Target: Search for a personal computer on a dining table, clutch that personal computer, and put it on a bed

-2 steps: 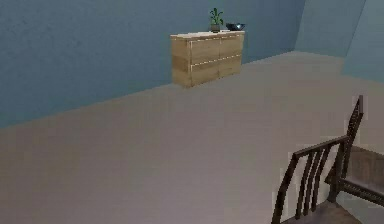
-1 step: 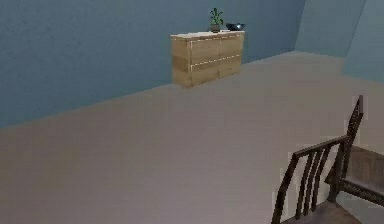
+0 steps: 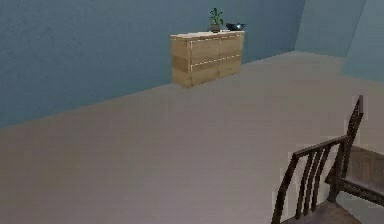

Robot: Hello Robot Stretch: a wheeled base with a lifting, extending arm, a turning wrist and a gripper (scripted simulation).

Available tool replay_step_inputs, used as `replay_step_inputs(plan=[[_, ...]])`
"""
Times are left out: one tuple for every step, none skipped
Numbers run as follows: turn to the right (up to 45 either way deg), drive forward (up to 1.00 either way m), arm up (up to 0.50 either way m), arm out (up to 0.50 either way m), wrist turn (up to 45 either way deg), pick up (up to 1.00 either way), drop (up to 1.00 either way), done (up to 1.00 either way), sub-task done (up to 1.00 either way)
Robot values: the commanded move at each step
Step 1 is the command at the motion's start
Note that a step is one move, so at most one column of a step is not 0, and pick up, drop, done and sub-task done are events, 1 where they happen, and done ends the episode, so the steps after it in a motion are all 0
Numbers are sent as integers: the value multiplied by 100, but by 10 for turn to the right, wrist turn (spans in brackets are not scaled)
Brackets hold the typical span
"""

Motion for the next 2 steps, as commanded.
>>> replay_step_inputs(plan=[[0, 0, 0, 0, 450, 0, 0, 0, 0], [0, 0, 0, 0, 450, 0, 0, 0, 0]])
